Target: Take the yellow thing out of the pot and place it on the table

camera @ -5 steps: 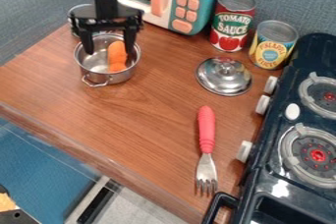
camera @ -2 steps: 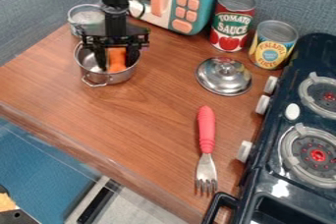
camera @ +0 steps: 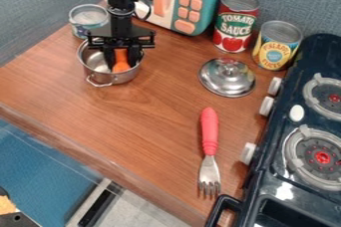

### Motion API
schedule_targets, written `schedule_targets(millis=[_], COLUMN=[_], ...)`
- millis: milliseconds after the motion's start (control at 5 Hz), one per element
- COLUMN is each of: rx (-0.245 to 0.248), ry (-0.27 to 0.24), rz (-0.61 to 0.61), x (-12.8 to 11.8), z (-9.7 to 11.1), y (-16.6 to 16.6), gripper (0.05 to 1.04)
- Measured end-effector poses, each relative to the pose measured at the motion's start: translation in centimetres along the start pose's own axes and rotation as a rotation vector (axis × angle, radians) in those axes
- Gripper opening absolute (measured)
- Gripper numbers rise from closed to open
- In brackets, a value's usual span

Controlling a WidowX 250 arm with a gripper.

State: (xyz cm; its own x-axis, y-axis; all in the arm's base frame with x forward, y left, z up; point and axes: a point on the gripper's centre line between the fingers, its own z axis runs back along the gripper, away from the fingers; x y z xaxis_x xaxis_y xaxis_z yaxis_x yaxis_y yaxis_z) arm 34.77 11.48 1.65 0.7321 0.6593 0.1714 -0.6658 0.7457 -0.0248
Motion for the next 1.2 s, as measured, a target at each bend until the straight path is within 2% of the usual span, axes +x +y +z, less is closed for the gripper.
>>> schedule_targets(millis=[200, 400, 600, 800, 1000, 1200], rx=[-0.006, -0.029, -0.068, -0.116, -0.132, -0.139], ry=[0.012, -0.011, -0.063, -0.099, -0.061, -0.022], rz=[-0.004, 0.004, 0.022, -0.019, -0.183, -0.271], x=[-0.3, -0.1, -0.8, -3.5, -7.8, -10.1], z=[0.3, 4.6, 8.1, 11.1, 10.7, 9.3], y=[0.0, 0.0, 0.3, 0.3, -1.9, -3.3], gripper=[0.405, 0.405, 0.405, 0.405, 0.405, 0.405])
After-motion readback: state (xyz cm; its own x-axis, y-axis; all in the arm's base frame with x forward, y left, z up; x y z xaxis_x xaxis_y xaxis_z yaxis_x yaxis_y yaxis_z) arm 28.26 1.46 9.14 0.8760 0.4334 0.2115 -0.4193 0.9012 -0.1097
